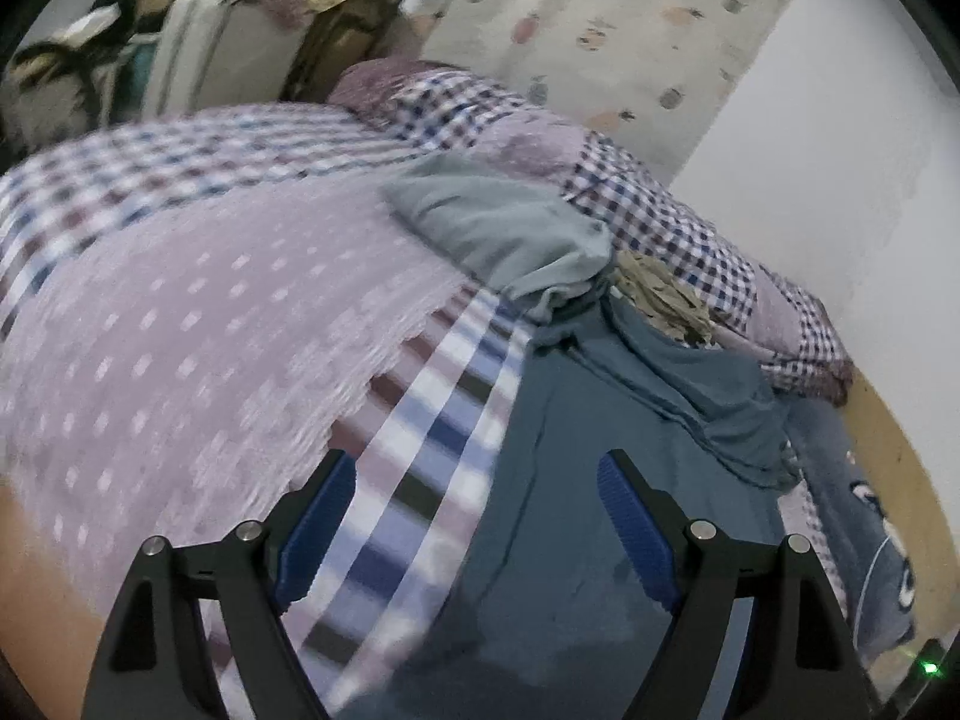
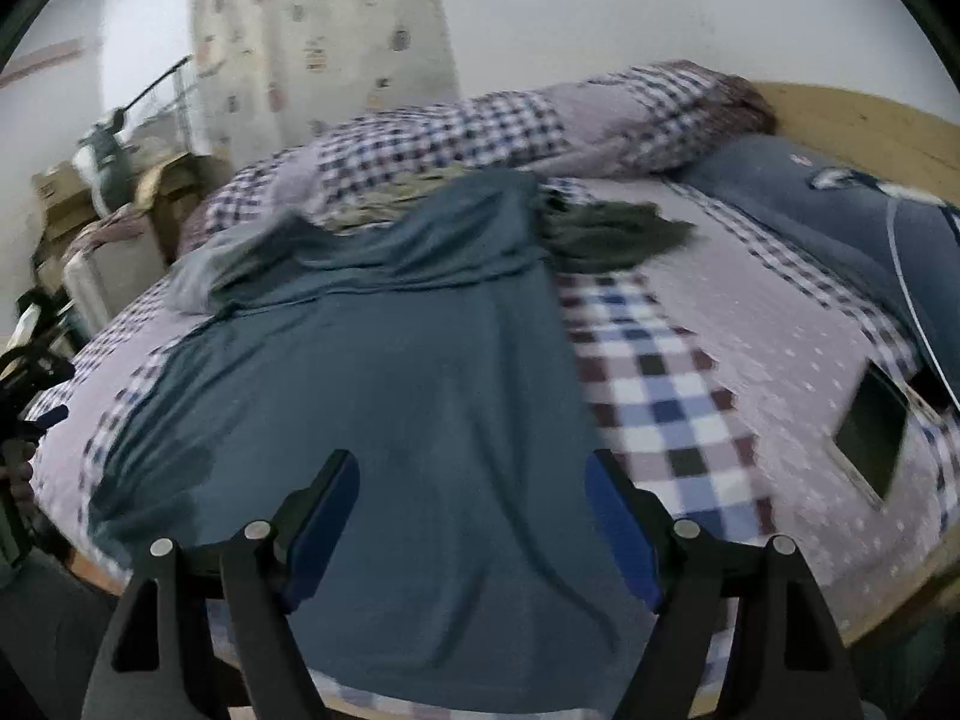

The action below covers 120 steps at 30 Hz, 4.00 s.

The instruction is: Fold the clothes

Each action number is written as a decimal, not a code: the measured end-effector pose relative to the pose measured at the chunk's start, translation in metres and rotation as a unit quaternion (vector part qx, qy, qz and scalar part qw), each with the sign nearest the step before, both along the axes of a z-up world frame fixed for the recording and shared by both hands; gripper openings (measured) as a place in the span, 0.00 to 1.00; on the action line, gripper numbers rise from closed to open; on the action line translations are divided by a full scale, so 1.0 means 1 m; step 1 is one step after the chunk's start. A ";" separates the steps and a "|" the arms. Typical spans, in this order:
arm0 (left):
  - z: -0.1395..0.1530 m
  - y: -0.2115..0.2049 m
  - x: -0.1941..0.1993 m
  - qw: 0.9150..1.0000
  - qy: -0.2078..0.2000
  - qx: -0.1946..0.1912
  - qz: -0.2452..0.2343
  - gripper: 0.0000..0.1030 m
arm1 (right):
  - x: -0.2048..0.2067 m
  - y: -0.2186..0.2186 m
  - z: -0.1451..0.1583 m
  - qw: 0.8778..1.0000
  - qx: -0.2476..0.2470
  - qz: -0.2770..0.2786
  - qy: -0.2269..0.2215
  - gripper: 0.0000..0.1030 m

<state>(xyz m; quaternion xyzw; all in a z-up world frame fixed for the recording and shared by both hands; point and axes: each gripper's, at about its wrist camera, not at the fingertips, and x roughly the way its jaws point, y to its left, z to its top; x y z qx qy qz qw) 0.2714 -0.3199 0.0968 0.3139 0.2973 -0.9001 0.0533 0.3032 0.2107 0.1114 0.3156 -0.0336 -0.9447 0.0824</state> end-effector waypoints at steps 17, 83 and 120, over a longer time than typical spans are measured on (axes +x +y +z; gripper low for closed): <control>-0.080 0.012 0.035 0.977 -0.162 0.135 -0.021 0.83 | 0.005 -0.087 0.005 0.992 0.055 0.109 0.033 0.78; -0.050 0.021 0.027 0.928 -0.020 0.344 -0.145 0.30 | 0.047 -0.380 -0.139 0.828 0.365 0.361 0.226 0.69; -0.101 0.026 0.060 0.925 -0.115 0.359 -0.043 0.66 | 0.020 -0.322 -0.063 0.935 0.044 0.350 0.038 0.45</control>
